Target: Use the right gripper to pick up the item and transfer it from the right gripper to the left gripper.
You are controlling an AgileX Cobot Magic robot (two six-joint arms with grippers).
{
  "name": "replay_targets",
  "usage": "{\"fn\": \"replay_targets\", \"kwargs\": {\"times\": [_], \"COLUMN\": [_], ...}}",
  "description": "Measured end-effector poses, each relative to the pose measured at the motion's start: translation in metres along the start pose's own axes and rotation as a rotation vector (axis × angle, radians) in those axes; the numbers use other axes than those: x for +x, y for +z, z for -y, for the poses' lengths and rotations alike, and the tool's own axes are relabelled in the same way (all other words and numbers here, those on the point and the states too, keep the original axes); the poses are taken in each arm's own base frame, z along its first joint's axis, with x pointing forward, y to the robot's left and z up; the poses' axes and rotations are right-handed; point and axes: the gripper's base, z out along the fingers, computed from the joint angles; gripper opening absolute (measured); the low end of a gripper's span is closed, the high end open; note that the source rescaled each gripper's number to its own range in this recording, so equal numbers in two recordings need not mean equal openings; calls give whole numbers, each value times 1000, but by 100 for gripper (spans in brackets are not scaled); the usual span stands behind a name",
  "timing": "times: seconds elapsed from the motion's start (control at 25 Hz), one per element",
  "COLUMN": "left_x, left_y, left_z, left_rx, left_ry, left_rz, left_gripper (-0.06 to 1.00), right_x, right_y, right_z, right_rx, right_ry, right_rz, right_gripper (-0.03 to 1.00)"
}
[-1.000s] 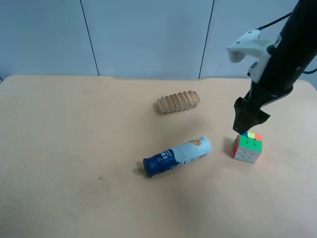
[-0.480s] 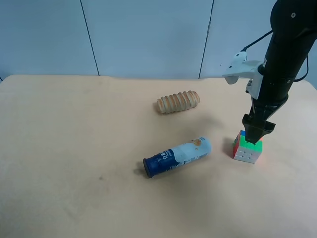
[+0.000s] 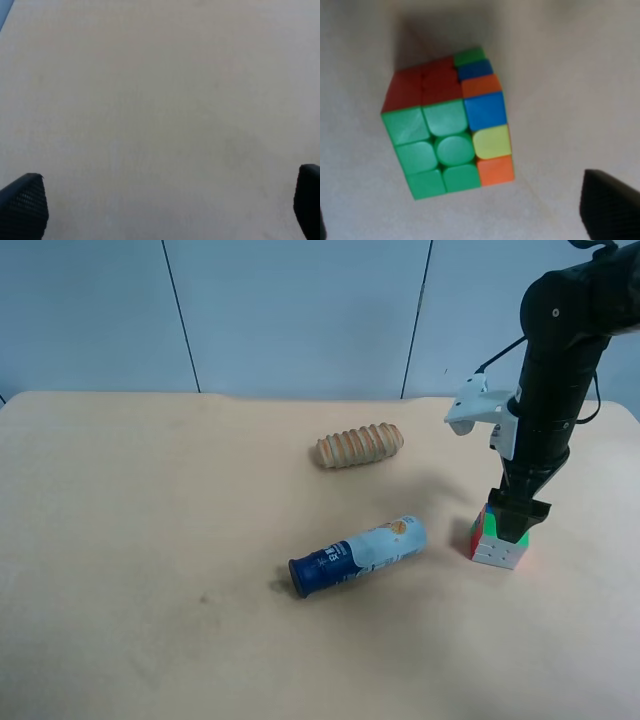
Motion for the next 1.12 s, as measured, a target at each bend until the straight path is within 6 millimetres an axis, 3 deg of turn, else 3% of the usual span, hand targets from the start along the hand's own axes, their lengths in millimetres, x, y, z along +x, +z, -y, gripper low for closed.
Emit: {"fn": "replay_targets", "kwargs": {"times": [1.0, 1.12], "left_x": [0, 0], "left_y": [0, 0], "left_z": [0, 0], "left_rx": [0, 0], "left_ry": [-1, 0], "left_rz": [0, 0], "left_gripper": [100, 100], "right_x": [-19, -19], "right_y": [68, 68], "right_z": [10, 10], "right_rx": [-47, -48], "right_ry": [-81, -84], "right_rz": [-72, -72], "right_gripper": [100, 88]}}
